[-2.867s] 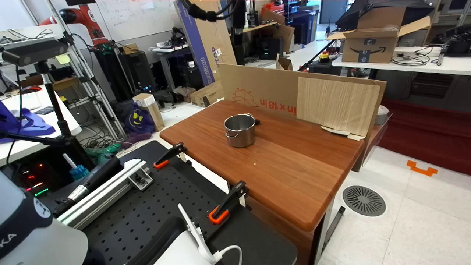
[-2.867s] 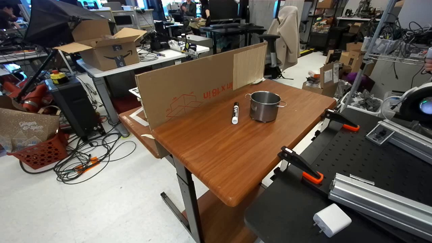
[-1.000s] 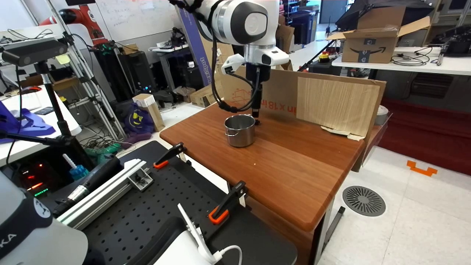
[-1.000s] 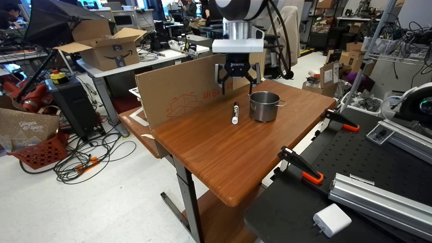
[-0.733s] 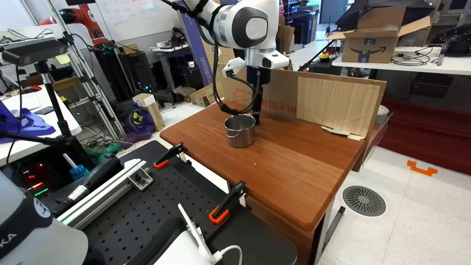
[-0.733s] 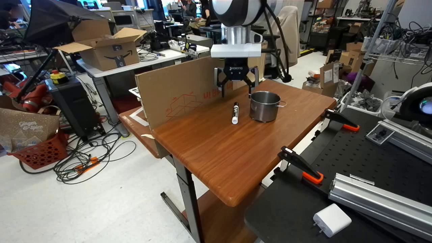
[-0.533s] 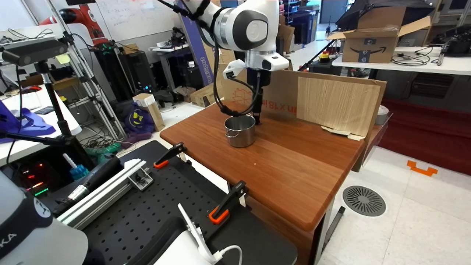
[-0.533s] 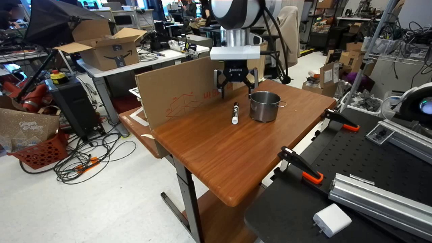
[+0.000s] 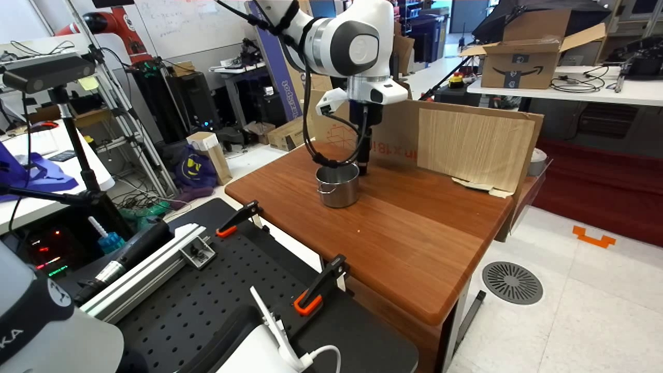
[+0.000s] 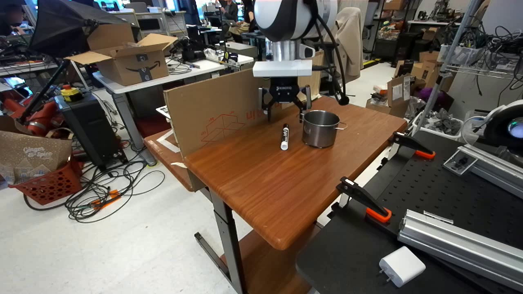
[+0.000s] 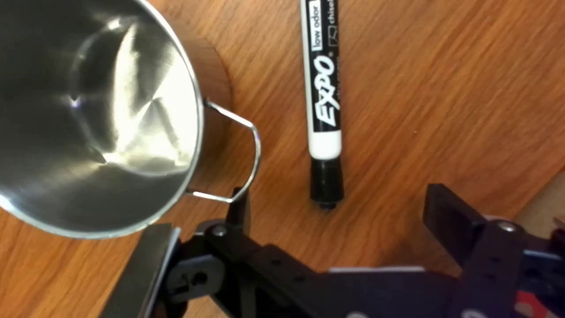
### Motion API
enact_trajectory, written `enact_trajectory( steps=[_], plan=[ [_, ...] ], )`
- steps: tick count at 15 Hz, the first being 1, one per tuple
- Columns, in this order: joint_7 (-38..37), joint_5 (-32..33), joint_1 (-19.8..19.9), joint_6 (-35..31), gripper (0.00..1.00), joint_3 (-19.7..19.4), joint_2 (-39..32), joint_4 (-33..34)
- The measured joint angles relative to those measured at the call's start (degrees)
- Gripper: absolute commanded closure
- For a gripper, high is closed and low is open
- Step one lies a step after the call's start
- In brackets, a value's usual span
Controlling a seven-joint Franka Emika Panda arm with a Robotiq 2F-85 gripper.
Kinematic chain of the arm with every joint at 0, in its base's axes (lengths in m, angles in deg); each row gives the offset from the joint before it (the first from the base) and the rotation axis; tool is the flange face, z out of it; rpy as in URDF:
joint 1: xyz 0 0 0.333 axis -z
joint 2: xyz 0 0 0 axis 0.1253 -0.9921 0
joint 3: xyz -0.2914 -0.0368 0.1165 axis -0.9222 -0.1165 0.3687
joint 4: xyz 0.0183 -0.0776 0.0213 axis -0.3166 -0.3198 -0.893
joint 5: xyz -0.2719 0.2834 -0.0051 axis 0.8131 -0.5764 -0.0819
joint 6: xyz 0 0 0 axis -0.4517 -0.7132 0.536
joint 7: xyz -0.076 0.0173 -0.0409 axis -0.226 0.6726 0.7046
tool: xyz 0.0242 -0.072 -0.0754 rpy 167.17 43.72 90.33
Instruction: Pick up the marker and put it in the bowl
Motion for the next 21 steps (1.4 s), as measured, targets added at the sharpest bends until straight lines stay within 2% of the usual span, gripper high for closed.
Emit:
enact_trajectory(
  steps=[1, 3, 11, 13, 15, 21],
  plan=[
    [-0.22, 0.07, -0.16, 0.0, 0.0, -0.15, -0.48, 0.33],
    [-0.64, 0.43, -0.57, 0.0, 0.26, -0.53, -1.35, 1.01],
    [-1.72, 1.13, -1.41, 0.02, 0.88, -1.04, -2.7, 3.24],
    [-1.85, 1.13, -1.42, 0.02, 1.0, -1.06, -2.81, 3.56],
    [-1.92, 1.13, -1.42, 0.1, 0.96, -1.13, -2.89, 3.88],
    [-2.0, 1.13, -1.42, 0.1, 0.96, -1.2, -2.94, 4.01]
  ],
)
